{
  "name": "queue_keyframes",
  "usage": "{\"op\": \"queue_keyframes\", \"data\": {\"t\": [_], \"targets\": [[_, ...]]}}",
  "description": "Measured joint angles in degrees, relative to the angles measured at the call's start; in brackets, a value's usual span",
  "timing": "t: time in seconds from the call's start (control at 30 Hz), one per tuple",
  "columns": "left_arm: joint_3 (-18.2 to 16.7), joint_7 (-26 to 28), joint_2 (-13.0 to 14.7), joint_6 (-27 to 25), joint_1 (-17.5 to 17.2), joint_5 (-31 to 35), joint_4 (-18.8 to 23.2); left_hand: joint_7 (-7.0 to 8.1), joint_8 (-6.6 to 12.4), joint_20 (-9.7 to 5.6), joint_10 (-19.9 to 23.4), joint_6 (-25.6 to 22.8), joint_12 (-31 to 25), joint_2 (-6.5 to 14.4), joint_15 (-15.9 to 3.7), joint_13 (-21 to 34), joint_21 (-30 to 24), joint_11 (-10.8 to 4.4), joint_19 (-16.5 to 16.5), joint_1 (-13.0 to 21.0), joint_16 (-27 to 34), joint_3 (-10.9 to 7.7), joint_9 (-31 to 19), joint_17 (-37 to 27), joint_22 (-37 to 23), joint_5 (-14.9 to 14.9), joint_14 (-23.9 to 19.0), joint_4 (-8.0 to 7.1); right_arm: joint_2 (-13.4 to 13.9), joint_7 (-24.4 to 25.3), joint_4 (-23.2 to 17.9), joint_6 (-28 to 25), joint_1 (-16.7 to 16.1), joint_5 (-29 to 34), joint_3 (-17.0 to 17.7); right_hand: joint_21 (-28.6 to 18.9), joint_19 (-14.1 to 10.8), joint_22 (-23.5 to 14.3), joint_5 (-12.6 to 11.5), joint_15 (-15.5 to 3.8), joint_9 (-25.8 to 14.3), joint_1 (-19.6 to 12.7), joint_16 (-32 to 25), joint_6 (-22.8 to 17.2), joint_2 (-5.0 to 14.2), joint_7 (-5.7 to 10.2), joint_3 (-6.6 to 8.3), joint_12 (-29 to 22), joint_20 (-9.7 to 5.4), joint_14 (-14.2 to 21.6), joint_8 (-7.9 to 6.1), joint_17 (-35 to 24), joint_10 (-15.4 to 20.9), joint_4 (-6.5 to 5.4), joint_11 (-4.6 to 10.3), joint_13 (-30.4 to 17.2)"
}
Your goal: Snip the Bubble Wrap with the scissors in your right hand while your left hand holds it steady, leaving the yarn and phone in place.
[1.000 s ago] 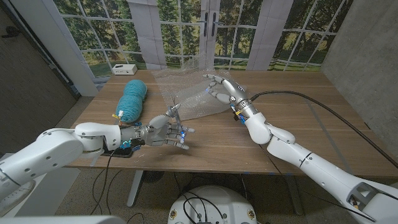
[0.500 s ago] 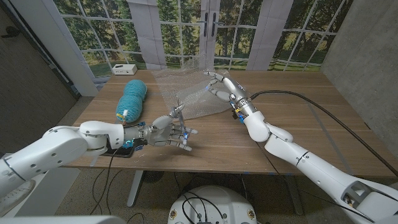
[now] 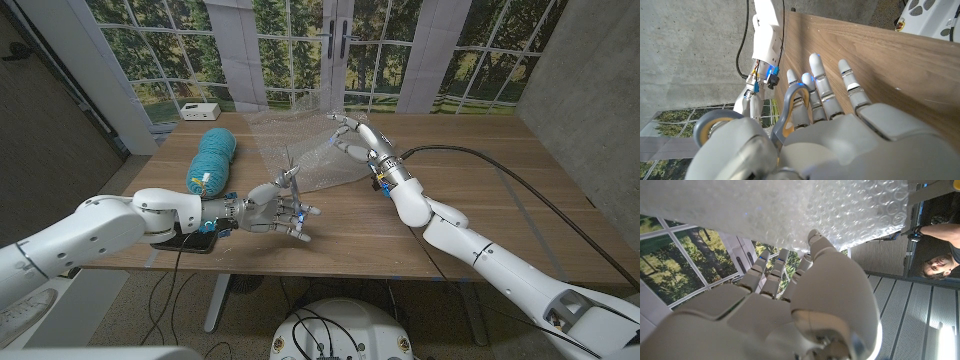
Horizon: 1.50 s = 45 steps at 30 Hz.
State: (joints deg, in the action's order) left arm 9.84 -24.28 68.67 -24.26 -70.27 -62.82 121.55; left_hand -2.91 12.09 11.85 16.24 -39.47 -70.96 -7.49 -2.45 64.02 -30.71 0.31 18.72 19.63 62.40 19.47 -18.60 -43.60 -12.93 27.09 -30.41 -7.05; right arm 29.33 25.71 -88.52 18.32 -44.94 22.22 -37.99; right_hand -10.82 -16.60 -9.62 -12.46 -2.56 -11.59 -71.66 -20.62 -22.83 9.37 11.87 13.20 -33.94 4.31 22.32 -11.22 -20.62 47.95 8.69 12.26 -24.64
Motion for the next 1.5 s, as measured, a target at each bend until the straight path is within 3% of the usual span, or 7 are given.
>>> {"op": "queue_keyframes", "data": {"t": [0.43, 1.47, 1.5], "targets": [[3.2, -0.7, 0.7, 0.4, 3.1, -0.5, -1.1, 0.0, 0.0, 0.0, 0.0, 0.0, -0.2, 0.0, 0.0, 0.1, 0.2, 0.0, 0.0, 0.0, 0.4, -0.24, 0.0, -0.1, -0.3, 0.0, 0.0, -0.24, -0.1, 0.0, 0.1, 0.4, -0.1, -0.3, 0.1, 0.0, -0.2, 0.0, 0.0, 0.0, 0.0, 0.0, 0.0, 0.0, -0.01, 0.0, -0.24, -0.4, -0.21, 0.0, 0.0, -0.3, -0.1, -0.23, -0.09, 0.3], [5.0, -0.9, 1.3, 0.4, 4.7, -1.5, -1.3, 0.01, 0.0, 0.32, 0.0, 0.0, -0.1, 0.2, 0.0, 0.1, 0.4, -0.01, 0.3, 0.2, 0.3, -0.25, 0.0, -0.1, -0.3, 0.0, 0.0, -0.23, 0.4, -0.3, -1.4, 1.8, -1.5, -0.8, 1.0, 0.0, -0.5, 0.0, 0.0, 0.1, 0.0, -0.5, 0.0, 0.0, -0.08, 0.0, -0.26, -1.3, 0.1, 0.5, 0.0, -1.3, -0.1, -0.2, -0.09, 1.1], [6.5, -0.9, 1.2, 0.4, 6.1, -1.5, -1.7, 0.01, 0.0, 0.32, 0.0, 0.0, -0.1, 0.2, 0.0, 0.1, 0.4, -0.01, 0.3, 0.2, 0.3, -0.25, 0.0, 0.0, -0.3, 0.0, 0.0, -0.23, 0.4, -0.3, -1.4, 2.3, -1.5, -0.7, 1.0, 0.0, -0.5, 0.0, 0.0, 0.1, 0.0, -0.5, 0.0, 0.0, -0.08, 0.0, -0.26, -1.3, 0.1, 0.5, 0.0, -1.3, -0.1, -0.2, -0.09, 1.1]]}}
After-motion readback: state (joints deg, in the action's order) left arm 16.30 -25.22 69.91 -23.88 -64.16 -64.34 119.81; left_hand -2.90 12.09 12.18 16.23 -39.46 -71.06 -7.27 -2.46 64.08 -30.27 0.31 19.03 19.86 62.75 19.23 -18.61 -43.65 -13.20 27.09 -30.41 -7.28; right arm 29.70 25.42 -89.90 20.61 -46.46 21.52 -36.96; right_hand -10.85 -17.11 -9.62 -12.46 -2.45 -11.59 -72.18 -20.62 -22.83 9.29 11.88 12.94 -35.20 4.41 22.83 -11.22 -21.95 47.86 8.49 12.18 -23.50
